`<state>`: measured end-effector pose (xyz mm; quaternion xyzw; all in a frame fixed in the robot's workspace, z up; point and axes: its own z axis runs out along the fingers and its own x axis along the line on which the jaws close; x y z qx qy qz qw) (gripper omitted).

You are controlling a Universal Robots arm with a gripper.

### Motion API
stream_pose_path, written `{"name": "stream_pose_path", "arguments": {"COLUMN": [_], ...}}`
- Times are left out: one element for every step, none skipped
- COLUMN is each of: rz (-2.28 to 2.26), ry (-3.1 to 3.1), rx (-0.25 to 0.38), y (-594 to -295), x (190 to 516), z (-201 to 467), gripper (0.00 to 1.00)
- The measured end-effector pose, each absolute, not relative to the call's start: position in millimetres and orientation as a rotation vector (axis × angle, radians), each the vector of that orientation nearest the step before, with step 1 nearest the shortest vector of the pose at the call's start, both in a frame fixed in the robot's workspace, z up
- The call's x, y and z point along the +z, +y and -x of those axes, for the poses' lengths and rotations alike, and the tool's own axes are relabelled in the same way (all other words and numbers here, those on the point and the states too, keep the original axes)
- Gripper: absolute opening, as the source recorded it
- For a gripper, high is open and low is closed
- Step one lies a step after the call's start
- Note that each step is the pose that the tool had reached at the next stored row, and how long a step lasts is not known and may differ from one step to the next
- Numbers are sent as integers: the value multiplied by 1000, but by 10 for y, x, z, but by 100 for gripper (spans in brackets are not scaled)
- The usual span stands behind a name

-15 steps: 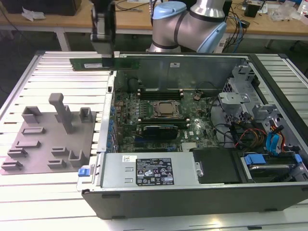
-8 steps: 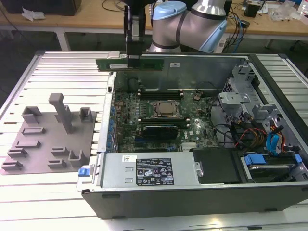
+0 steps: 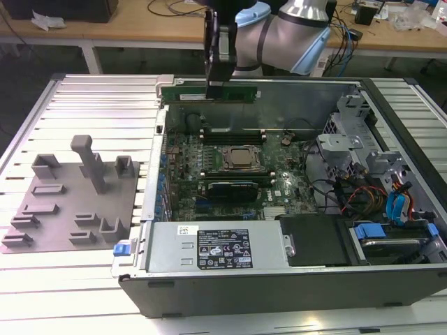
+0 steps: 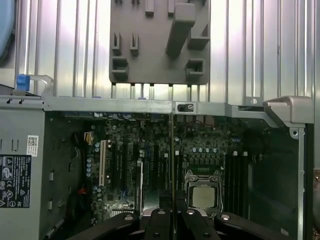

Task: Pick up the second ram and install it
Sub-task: 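Pick up the second ram and move it above second insertion slot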

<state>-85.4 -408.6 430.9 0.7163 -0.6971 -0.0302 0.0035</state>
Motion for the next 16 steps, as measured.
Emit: {"name": "stream_pose_path", "arguments": {"rz": [-2245, -2245, -2245, -2245, -2245, -2245, -2245, -2245, -2245, -2245, -2245, -2245, -2245, -2245, -2245, -2245], "ry": [-2185, -2185, -2185, -2185, -2185, -2185, -2185, -2185, -2185, -2185, -2185, -2185, -2185, -2185, -2185, -2185], "rx": [-95, -95, -95, -95, -95, -95, -95, -95, -95, -95, -95, -95, -95, -95, -95, -95], "y": [-4084, -4081, -4076, -4073, -4071, -4067, -4062, -4054, -4049, -4045, -4042, -4040, -4040, -4041, -4048, -4057], "x": [4305, 4301, 4294, 4289, 4285, 4280, 4272, 4253, 4238, 4203, 4155, 4123, 4073, 4038, 3992, 3948], "z": [832, 812, 778, 754, 739, 714, 682, 629, 595, 581, 557, 527, 490, 484, 480, 478], "gripper": [11, 11, 11, 11, 11, 11, 11, 11, 11, 11, 11, 11, 11, 11, 11, 11]}}
